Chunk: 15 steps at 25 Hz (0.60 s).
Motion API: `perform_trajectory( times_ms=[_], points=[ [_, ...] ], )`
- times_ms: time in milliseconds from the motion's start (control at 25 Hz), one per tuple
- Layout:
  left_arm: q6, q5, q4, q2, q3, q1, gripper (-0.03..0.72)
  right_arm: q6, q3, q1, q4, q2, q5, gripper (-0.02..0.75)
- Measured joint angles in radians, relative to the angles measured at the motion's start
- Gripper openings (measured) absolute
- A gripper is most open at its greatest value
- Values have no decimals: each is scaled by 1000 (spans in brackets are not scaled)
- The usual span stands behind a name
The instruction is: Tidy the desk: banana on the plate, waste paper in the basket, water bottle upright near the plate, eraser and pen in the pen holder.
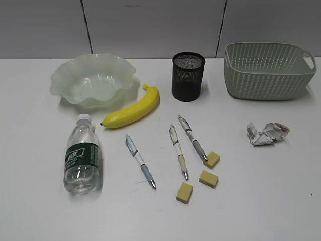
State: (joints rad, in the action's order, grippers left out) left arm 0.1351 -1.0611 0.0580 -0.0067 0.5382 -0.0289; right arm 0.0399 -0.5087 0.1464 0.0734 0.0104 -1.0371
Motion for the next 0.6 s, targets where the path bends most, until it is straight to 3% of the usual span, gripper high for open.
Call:
perform_trajectory(
  times_ms=[600],
  points=[
    [0, 0, 0, 0, 0, 0, 237, 0, 0, 0, 0, 0, 0, 267]
  ],
)
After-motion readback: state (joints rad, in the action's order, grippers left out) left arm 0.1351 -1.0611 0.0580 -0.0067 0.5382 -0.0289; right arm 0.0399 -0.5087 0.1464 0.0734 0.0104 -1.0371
